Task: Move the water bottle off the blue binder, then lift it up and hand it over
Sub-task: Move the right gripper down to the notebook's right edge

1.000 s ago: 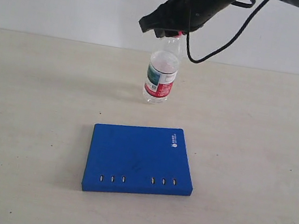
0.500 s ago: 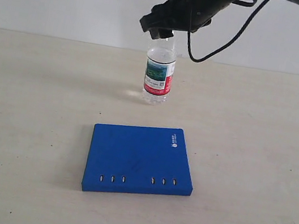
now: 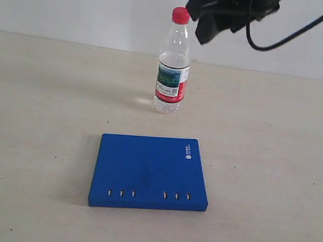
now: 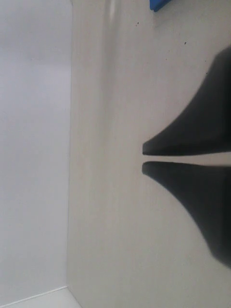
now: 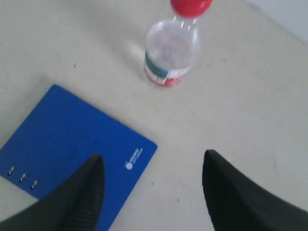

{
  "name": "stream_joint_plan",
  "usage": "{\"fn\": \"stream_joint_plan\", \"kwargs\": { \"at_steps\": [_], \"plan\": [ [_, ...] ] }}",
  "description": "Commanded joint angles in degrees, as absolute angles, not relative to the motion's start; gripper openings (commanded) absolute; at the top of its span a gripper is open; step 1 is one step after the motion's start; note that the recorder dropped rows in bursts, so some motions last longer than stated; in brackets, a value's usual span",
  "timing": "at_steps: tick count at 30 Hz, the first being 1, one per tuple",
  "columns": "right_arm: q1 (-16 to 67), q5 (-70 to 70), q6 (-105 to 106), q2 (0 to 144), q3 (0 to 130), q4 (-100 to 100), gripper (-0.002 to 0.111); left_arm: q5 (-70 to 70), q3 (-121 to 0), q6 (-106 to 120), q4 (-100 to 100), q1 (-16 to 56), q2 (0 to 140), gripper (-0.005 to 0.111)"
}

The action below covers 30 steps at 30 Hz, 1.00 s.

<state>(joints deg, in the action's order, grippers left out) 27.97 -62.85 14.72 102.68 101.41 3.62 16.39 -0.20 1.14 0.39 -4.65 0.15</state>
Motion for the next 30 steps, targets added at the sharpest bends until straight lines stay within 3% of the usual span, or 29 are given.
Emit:
{"fn": "stream_joint_plan", "kwargs": {
  "at_steps": [1,4,6,7,17,21,30],
  "plan": [
    [28.0,-61.23,13.1,101.69,93.44,3.3,0.05,16.32,0.0,1.51,0.0,-4.43,0.0,0.004],
    [28.0,-56.38,11.88,101.69,87.6,2.67,0.027,16.32,0.0,1.51,0.0,-4.43,0.0,0.004],
    [28.0,-52.02,12.13,101.69,83.83,2.25,0.003,16.32,0.0,1.51,0.0,-4.43,0.0,0.004],
    [28.0,-49.81,12.21,101.69,81.93,1.88,0.0,16.32,0.0,1.51,0.0,-4.43,0.0,0.004],
    [28.0,-25.3,6.28,104.39,63.14,2.31,0.0,16.32,0.0,1.51,0.0,-4.43,0.0,0.004],
    [28.0,-16.08,6.28,110.3,61.61,3.93,0.0,16.32,0.0,1.51,0.0,-4.43,0.0,0.004],
    [28.0,-13.89,7.94,109.63,62.07,3.99,0.0,14.81,0.0,4.01,2.49,-4.43,0.0,0.004]
  ]
}}
